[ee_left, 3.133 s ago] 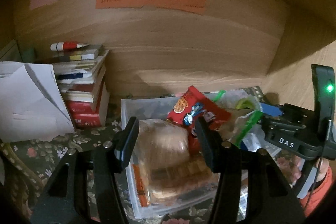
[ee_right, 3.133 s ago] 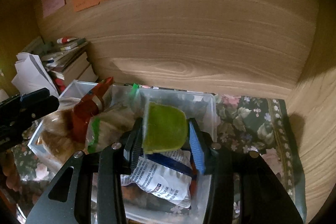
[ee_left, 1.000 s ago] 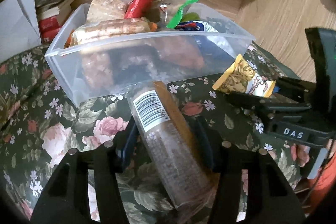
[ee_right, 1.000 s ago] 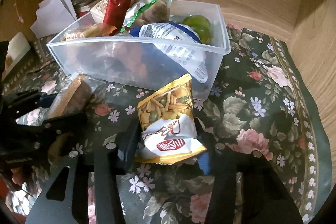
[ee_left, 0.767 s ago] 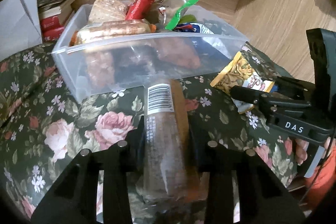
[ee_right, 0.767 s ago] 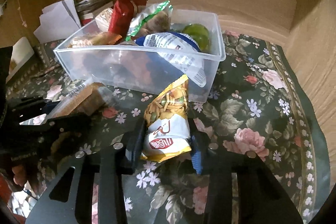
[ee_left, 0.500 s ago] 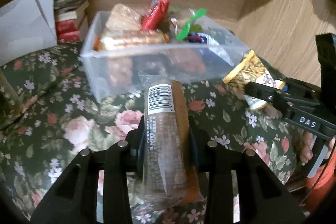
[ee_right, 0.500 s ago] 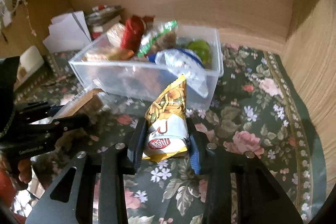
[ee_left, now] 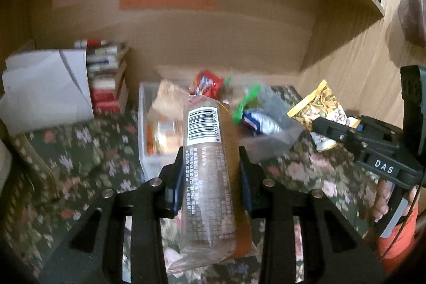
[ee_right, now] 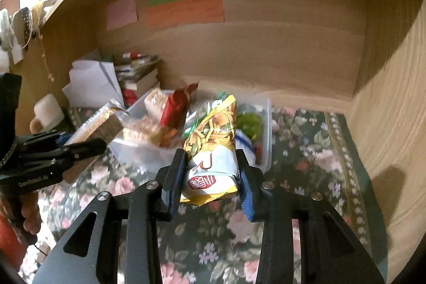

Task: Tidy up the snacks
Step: 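Carry both snacks over the clear box and release them with both tools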

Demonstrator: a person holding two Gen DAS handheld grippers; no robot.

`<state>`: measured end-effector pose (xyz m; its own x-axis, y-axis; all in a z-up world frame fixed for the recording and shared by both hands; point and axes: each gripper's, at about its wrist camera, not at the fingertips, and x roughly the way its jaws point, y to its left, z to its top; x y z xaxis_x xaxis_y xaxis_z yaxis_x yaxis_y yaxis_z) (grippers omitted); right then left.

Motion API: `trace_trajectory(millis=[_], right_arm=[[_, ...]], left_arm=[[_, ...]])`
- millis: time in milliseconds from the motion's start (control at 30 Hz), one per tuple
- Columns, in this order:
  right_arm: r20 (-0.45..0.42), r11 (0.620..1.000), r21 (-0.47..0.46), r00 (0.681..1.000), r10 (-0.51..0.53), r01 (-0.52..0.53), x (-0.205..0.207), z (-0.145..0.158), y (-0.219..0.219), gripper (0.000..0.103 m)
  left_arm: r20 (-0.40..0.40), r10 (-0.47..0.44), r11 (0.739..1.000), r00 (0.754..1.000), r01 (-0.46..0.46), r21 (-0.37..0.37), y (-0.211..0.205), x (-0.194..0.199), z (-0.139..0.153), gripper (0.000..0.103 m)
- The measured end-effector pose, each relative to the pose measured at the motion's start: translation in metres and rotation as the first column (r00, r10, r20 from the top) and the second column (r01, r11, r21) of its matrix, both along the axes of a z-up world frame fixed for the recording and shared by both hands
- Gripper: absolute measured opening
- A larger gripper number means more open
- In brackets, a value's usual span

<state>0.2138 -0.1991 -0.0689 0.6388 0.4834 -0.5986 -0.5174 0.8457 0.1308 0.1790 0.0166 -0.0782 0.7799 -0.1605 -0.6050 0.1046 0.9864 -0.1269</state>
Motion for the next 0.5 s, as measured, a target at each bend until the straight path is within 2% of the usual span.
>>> trace_trajectory(millis=[233,500], right_arm=[[-0.003,0.999,0.007,0.999,-0.038,0.038,0.029,0.001,0.006,0.033],[-0.047,0.998,-0.024,0.997,-0.065,0.064,0.062,-0.014,0.018,0.033]], left_arm=[[0.022,0.028,1.0,0.999,-0.028,0.004,0.007,0.033,0.013,0.035],[-0.006,0.031,0.999,1.0,-0.031,0.017,0.007,0.074,0.003,0.035]])
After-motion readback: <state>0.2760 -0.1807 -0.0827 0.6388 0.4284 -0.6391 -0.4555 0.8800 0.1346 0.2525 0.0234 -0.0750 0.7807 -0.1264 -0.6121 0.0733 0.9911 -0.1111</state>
